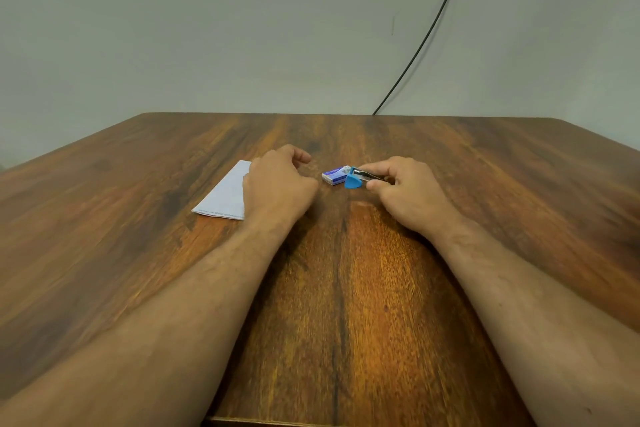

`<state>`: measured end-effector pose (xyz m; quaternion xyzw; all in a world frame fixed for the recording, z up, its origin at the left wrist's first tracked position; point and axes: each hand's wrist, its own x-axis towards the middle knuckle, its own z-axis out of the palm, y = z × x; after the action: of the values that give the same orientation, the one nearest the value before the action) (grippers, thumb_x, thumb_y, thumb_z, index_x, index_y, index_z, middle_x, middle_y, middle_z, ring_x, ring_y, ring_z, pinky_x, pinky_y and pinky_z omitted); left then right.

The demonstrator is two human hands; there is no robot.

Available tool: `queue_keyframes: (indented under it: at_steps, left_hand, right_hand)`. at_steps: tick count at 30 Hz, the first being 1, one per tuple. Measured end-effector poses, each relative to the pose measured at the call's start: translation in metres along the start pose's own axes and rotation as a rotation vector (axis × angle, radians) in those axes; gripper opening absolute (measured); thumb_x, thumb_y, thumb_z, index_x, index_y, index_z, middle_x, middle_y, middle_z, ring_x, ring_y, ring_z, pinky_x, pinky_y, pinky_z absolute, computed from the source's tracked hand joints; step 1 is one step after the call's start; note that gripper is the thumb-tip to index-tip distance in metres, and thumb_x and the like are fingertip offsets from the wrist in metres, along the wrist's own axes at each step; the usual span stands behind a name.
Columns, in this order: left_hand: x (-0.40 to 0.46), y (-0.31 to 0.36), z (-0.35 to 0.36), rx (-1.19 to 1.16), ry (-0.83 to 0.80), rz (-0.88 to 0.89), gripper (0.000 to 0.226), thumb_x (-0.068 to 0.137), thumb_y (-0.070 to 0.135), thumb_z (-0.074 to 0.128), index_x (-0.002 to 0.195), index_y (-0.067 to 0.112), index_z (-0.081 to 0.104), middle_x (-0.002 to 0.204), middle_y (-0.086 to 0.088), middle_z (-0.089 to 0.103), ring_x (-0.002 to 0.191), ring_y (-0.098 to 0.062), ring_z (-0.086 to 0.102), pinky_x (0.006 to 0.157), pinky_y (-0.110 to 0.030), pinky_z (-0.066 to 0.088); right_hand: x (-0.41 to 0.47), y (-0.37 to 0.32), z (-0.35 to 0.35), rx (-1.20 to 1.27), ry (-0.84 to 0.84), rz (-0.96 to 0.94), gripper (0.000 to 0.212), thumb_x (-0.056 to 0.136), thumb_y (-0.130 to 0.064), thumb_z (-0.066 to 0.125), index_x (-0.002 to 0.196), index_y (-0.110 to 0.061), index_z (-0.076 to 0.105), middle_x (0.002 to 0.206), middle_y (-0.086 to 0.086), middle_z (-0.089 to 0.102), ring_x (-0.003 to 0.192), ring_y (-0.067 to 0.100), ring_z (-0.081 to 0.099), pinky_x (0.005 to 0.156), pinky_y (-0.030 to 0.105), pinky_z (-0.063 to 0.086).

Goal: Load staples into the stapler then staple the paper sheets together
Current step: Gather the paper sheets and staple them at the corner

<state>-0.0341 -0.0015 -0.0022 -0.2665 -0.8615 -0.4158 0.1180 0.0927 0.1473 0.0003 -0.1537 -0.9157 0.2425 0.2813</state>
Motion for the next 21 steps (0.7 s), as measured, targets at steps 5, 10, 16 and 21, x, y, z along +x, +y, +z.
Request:
queue_keyframes:
  at_steps: [5, 10, 16, 21]
  left_hand:
    - [0.001, 0.001, -0.002, 0.157, -0.038, -0.050, 0.039, 0.078, 0.025, 0.074, 0.113, 0.038, 0.066, 0.124, 0.005, 0.067, 0.122, -0.020, 0.055, 0.109, -0.042, 0.038]
    - [0.000, -0.001, -0.006, 0.306, -0.011, -0.059, 0.035, 0.081, 0.031, 0.071, 0.115, 0.035, 0.065, 0.113, 0.004, 0.071, 0.126, -0.021, 0.054, 0.123, -0.046, 0.011]
    - [0.005, -0.007, -0.005, 0.497, -0.142, -0.203, 0.056, 0.078, 0.051, 0.059, 0.130, 0.030, 0.059, 0.138, -0.014, 0.057, 0.136, -0.042, 0.040, 0.117, -0.058, 0.014]
    - [0.007, -0.007, -0.006, 0.538, -0.234, -0.318, 0.072, 0.079, 0.061, 0.055, 0.143, 0.028, 0.046, 0.158, -0.028, 0.026, 0.143, -0.056, 0.020, 0.116, -0.064, 0.013]
  right_hand:
    - [0.006, 0.004, 0.004, -0.115, -0.039, -0.045, 0.039, 0.091, -0.012, 0.066, 0.128, -0.024, 0.071, 0.123, 0.005, 0.072, 0.118, 0.026, 0.058, 0.097, 0.029, 0.039]
    - [0.007, 0.009, 0.008, -0.168, -0.079, -0.032, 0.040, 0.092, -0.019, 0.064, 0.130, -0.031, 0.069, 0.125, 0.000, 0.069, 0.123, 0.026, 0.048, 0.110, 0.054, 0.035]
    - [0.005, 0.001, 0.007, -0.150, 0.048, -0.154, 0.038, 0.091, -0.026, 0.067, 0.128, -0.031, 0.069, 0.124, -0.006, 0.070, 0.118, 0.016, 0.045, 0.107, 0.044, 0.036]
    - [0.000, -0.015, 0.012, -0.123, 0.102, -0.328, 0.031, 0.087, -0.026, 0.064, 0.116, -0.025, 0.075, 0.104, -0.007, 0.072, 0.097, 0.010, 0.047, 0.083, 0.008, 0.030]
